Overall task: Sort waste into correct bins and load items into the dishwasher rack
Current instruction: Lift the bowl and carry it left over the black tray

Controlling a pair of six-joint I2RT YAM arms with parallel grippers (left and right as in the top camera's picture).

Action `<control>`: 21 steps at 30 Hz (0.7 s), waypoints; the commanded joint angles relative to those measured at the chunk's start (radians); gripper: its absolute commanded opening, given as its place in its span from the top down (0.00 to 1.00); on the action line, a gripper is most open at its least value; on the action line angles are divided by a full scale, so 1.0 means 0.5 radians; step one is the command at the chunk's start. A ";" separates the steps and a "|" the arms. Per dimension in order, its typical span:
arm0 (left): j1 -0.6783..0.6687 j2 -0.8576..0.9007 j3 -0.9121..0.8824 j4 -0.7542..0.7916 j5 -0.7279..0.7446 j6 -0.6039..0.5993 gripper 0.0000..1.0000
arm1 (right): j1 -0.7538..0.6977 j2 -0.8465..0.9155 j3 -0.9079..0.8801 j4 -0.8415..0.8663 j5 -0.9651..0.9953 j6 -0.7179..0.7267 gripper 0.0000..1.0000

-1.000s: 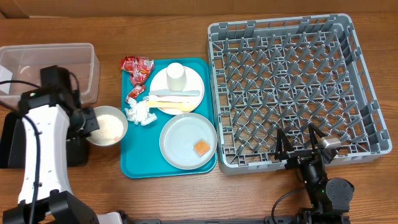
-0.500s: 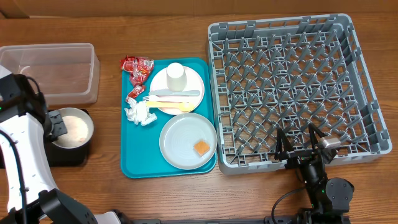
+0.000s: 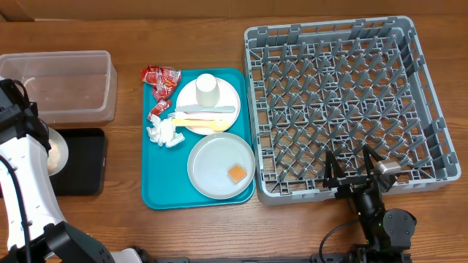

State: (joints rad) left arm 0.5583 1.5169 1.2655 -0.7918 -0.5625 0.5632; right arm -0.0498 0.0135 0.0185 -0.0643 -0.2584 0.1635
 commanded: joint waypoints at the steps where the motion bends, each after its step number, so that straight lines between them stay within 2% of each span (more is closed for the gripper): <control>1: 0.009 0.011 0.043 0.039 -0.105 0.386 0.96 | 0.013 -0.021 -0.021 0.013 -0.008 -0.008 0.00; 5: 0.008 0.086 0.042 0.066 -0.150 0.452 0.96 | 0.013 -0.021 -0.021 0.014 -0.008 -0.008 0.00; 13: -0.017 0.307 0.042 0.252 -0.602 0.480 0.96 | 0.013 -0.021 -0.021 0.014 -0.008 -0.008 0.00; 21: -0.037 0.332 0.042 0.552 -0.927 0.679 0.96 | 0.013 -0.021 -0.021 0.013 -0.009 -0.008 0.00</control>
State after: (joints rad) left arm 0.5446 1.6875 1.2655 -0.5335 -0.9207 0.8482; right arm -0.0498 0.0135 0.0185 -0.0639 -0.2588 0.1627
